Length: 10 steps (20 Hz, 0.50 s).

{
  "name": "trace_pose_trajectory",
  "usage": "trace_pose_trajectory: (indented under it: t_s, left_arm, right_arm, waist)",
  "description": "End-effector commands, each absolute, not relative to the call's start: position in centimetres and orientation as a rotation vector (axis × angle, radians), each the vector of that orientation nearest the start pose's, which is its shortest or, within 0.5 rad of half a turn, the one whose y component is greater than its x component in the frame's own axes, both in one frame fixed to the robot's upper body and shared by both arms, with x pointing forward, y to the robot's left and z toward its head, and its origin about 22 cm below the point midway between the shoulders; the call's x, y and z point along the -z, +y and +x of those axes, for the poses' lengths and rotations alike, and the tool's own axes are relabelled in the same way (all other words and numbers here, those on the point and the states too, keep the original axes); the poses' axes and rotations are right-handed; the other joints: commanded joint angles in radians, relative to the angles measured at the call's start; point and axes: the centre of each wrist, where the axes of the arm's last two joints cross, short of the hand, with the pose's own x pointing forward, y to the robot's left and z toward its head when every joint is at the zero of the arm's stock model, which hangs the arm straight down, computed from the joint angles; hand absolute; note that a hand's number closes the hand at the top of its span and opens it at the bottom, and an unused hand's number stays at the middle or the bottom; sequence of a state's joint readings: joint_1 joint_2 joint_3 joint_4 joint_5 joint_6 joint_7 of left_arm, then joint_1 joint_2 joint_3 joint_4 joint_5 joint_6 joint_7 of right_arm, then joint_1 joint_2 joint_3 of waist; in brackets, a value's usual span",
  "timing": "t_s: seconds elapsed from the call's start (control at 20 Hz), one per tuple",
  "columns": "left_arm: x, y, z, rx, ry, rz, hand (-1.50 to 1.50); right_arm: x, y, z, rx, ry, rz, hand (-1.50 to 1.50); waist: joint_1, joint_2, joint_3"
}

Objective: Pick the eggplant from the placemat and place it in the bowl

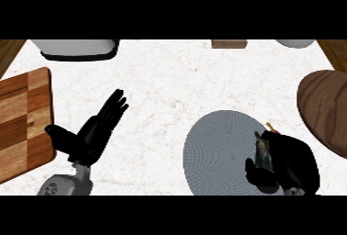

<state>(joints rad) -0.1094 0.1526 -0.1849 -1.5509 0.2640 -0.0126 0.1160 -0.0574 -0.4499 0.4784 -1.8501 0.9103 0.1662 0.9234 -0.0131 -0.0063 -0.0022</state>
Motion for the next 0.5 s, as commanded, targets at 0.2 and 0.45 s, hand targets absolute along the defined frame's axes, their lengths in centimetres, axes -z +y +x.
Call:
trace_pose_trajectory:
  t_s: [0.2, 0.45]
  left_arm:
    - [-2.8, 21.0, 25.9, 0.108, -1.478, -0.253, 0.0]
    - [-2.5, 21.5, 26.8, 0.117, -1.495, -0.251, 0.0]
  right_arm:
    - [-16.2, -20.3, 16.5, -0.808, -1.09, -1.295, 1.5]
    - [-20.9, -20.6, 14.7, -0.705, -1.119, -1.396, 1.5]
  waist:
    - [-0.005, -0.002, 0.001]
    - [0.003, 0.004, 0.0]
